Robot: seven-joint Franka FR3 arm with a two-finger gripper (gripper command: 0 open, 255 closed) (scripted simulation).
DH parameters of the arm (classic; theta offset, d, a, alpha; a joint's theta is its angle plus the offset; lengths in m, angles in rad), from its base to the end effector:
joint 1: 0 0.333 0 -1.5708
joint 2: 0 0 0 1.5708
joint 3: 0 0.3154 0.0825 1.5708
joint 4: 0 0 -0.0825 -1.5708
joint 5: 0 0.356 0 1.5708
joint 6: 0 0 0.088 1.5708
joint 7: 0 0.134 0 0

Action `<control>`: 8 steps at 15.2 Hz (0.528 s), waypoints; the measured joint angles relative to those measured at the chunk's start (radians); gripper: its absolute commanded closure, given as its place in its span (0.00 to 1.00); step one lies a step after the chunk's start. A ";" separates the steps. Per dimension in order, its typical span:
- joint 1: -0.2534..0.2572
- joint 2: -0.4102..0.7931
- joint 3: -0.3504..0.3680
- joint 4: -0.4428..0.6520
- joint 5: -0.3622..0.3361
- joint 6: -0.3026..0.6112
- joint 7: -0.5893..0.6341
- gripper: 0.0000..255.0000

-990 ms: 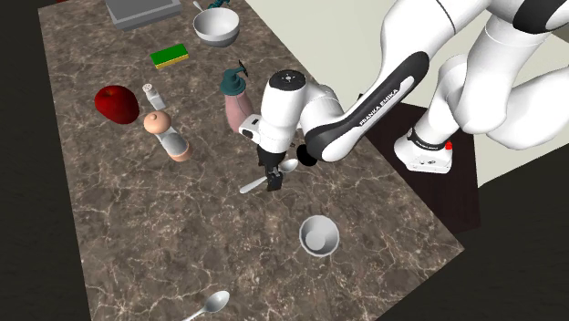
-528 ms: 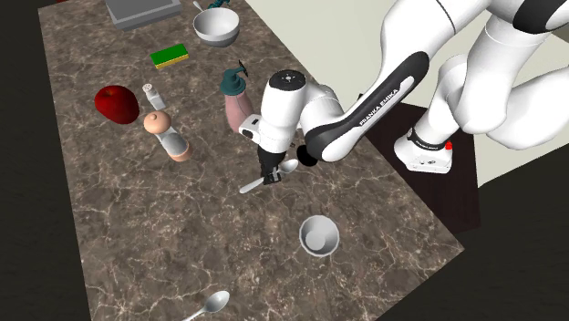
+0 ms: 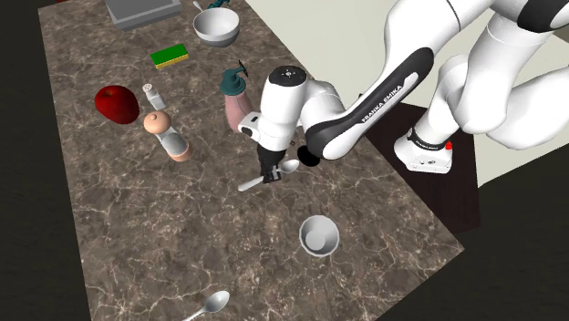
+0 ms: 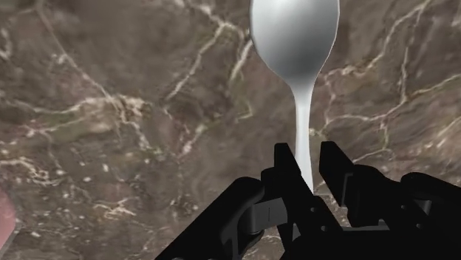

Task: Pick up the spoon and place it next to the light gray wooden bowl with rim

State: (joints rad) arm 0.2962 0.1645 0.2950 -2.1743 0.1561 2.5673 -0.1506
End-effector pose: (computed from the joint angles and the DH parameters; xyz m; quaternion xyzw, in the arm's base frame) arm 0.4683 0.3115 0.3360 -0.9447 -0.2980 -0.0970 0.0966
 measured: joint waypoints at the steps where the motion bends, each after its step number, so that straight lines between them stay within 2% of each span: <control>1: -0.001 -0.009 0.000 0.002 0.002 -0.011 0.000 1.00; 8: -0.006 -0.063 0.001 0.038 0.009 -0.098 0.004 1.00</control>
State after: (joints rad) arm 0.2906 0.1018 0.2958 -2.1367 0.1653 2.4688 -0.1468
